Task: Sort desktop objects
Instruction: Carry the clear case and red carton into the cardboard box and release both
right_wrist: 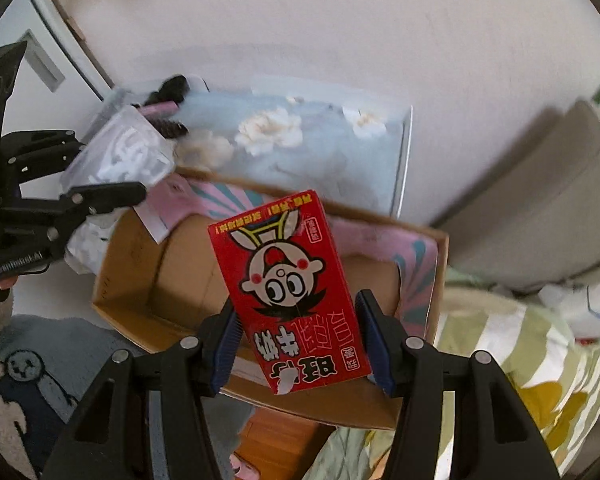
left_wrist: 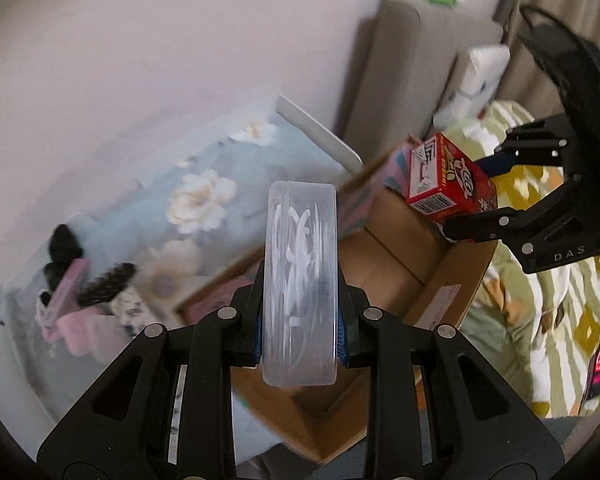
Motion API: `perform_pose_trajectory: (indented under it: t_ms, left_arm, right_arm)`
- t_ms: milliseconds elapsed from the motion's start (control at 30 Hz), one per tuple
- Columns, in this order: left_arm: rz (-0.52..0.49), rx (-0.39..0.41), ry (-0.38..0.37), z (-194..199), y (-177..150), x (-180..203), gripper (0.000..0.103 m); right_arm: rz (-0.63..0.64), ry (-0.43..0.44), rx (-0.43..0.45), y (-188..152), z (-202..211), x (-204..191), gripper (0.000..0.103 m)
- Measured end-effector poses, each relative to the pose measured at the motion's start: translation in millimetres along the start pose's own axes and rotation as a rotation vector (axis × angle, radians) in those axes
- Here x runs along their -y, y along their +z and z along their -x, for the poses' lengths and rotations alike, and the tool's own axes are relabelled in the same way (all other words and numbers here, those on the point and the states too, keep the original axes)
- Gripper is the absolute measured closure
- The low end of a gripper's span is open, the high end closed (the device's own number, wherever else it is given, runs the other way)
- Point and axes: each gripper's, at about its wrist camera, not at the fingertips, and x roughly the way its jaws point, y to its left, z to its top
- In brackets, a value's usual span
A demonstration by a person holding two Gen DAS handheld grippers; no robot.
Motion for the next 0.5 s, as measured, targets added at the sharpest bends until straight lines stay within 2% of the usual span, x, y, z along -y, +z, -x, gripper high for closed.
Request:
perform_pose_trajectory:
  t_ms: [300,500]
  left_arm:
    - [-0.024,-0.154,0.005,-61,-11,25,0.08]
    - [-0.023,-0.23,0.018,-84,-23,25,0.08]
  right_arm:
    - [-0.027,0.004,-0.076,-17,-31,17,0.051]
    - [-0.043,0.009,-0.125,-24,-51,21,0.051]
